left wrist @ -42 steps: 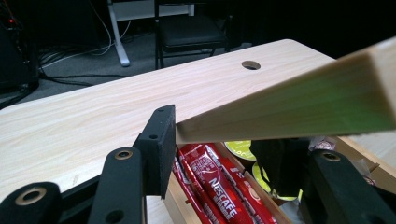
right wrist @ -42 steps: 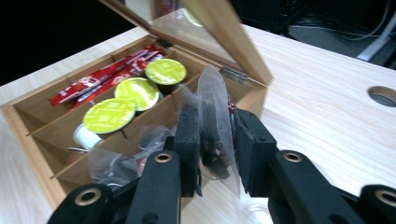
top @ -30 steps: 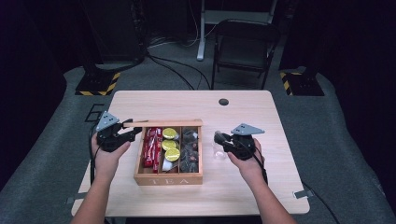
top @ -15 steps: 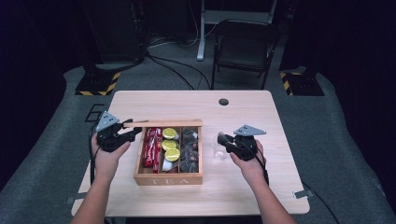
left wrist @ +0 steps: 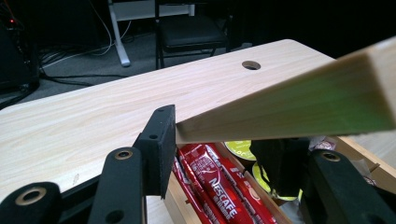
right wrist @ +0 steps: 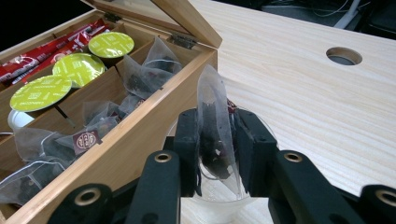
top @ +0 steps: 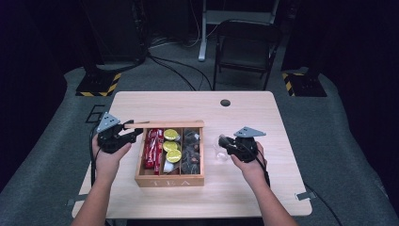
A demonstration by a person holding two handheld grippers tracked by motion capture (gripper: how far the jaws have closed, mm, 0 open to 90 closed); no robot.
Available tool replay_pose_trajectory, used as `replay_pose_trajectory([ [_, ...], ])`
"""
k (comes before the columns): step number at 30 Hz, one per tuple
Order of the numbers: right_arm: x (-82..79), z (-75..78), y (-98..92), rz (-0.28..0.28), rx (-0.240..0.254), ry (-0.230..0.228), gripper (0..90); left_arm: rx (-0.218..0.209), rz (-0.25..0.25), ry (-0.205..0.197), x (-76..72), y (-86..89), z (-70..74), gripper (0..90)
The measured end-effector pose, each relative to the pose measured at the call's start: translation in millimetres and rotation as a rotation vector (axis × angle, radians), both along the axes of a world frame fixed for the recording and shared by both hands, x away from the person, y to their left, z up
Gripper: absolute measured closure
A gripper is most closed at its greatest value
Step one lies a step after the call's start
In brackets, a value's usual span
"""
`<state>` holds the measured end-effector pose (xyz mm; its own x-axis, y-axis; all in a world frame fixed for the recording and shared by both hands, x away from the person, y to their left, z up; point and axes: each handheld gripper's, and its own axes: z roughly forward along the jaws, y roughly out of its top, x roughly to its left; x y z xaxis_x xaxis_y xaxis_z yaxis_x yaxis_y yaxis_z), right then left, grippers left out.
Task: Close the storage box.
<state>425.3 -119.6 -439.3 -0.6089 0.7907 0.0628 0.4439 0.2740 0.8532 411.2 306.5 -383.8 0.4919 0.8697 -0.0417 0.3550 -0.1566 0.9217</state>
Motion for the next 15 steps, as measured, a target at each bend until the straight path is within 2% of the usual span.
replay_pose_trajectory([
  [2, -0.5, -0.1, 0.7, -0.007, 0.0, 0.012, 70.5, 0.0, 0.0, 0.0, 0.0, 0.0, 0.0, 50.3],
  [6, 1.3, -0.4, 1.4, -0.019, 0.006, 0.004, 60.3, 0.0, 0.0, 0.0, 0.0, 0.0, 0.0, 50.4],
  [11, 0.6, 1.9, 1.6, -0.019, 0.008, -0.008, 56.5, 0.001, 0.0, 0.0, -0.2, -0.1, 0.0, 50.4],
  [15, -1.7, 10.6, 6.8, -0.001, 0.045, -0.011, 51.2, 0.009, -0.005, 0.005, -0.7, 0.1, 0.4, 50.4],
])
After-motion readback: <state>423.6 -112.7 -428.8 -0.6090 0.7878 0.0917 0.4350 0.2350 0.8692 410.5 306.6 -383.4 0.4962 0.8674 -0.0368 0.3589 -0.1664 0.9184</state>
